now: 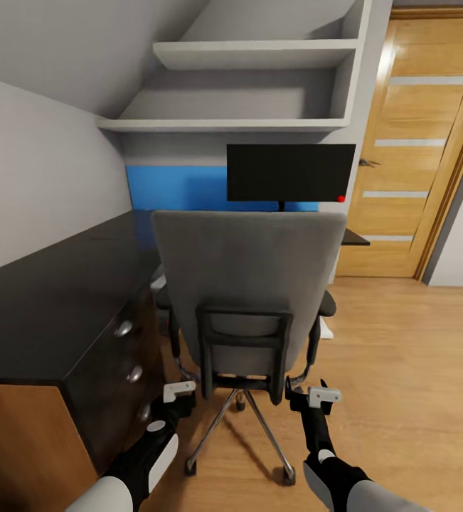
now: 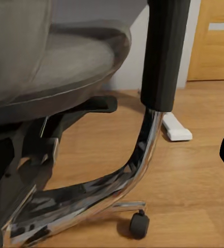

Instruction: In the bedroom, organize the workspace by keeping the computer under the desk, ensuring the monitor is on the desk, placing the keyboard on the desk next to the monitor, placing the mouse on the desk next to the keyboard, moving the folder from the swivel chair onto the desk next to the mouse, stacking the notebook on top of the folder with the pen on top of the notebook, and positioning the swivel chair next to the desk.

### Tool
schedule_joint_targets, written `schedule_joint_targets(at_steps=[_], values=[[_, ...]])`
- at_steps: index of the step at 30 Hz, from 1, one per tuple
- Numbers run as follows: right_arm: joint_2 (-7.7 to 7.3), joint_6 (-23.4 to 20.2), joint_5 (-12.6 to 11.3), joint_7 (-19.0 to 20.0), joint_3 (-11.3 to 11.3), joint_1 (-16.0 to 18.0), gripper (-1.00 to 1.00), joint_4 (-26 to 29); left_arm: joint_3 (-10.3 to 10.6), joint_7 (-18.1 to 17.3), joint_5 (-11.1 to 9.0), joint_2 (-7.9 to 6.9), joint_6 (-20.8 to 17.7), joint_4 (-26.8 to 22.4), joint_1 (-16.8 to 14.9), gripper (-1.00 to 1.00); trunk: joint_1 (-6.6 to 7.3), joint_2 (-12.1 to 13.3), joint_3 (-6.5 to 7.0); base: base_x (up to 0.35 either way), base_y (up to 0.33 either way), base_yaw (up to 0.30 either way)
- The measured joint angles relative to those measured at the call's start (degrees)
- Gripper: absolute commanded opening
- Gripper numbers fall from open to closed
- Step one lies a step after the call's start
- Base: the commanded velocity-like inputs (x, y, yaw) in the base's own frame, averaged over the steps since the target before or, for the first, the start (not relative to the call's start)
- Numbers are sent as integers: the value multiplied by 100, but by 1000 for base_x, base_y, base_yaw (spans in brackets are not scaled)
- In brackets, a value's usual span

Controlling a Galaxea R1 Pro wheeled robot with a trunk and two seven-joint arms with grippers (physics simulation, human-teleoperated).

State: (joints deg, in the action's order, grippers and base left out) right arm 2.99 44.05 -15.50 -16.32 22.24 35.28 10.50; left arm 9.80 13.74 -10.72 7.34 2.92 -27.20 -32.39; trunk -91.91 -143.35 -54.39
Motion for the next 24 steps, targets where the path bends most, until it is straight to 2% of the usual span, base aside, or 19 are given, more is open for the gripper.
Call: schedule_joint_targets(at_steps=[5,10,24], values=[[0,-2,60,12,47,1,100,1,-13,17,13,-1,0,0,-1,100,0,0,0,262,0,-23],[0,8,59,16,47,0,100,1,-12,15,-8,-1,0,8,0,100,0,0,12,314,-21,-183],[0,11,62,16,47,1,100,-1,-21,25,-12,-2,-2,11,2,100,-1,0,32,258,-199,-57]])
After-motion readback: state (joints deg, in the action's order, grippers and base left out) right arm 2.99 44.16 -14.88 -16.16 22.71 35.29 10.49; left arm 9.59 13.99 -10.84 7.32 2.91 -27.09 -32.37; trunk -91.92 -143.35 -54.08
